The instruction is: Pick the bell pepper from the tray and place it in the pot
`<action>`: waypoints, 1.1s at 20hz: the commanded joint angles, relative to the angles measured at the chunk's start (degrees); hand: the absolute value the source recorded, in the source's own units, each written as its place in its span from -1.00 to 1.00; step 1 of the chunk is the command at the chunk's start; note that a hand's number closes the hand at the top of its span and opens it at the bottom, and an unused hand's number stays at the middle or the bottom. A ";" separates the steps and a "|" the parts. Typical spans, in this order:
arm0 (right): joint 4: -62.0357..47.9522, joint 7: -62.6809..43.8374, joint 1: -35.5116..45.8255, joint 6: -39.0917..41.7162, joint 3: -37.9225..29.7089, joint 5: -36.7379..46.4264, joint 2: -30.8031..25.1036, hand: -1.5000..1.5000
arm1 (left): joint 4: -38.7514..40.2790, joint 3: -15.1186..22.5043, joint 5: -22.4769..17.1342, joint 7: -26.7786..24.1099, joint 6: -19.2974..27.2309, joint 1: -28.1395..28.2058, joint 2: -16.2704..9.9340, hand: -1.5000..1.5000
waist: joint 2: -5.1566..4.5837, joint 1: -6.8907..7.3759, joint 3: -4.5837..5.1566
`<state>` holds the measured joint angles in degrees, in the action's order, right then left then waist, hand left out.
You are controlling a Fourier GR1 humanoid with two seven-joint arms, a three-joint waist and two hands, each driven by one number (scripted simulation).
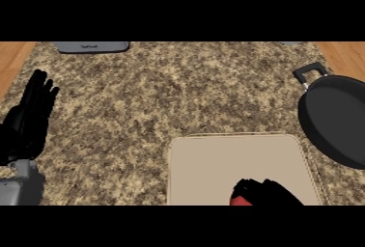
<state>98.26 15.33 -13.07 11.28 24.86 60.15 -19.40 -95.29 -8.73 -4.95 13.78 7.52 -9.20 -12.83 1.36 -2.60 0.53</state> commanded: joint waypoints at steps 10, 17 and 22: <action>37.73 -2.57 -26.73 -9.48 -11.52 -18.24 1.77 1.00 | 1.87 -0.76 -0.46 -2.64 -0.94 0.20 0.22 0.00 | -0.97 -0.24 -0.47; 46.71 -6.87 -26.70 -9.53 -24.17 -28.84 4.62 1.00 | 0.68 -0.30 -0.03 -1.61 -1.01 0.34 0.07 0.00 | -1.13 1.08 -0.49; 41.20 -8.73 -19.80 -6.79 -37.95 -38.09 3.02 1.00 | 1.71 -1.63 -2.26 0.57 -2.82 -2.51 -1.53 0.00 | -1.28 1.59 -0.51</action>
<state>133.23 10.92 -33.80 1.08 -4.95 35.23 -16.15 -94.62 -8.88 -5.36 13.75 6.40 -10.46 -12.94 0.17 -1.26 0.00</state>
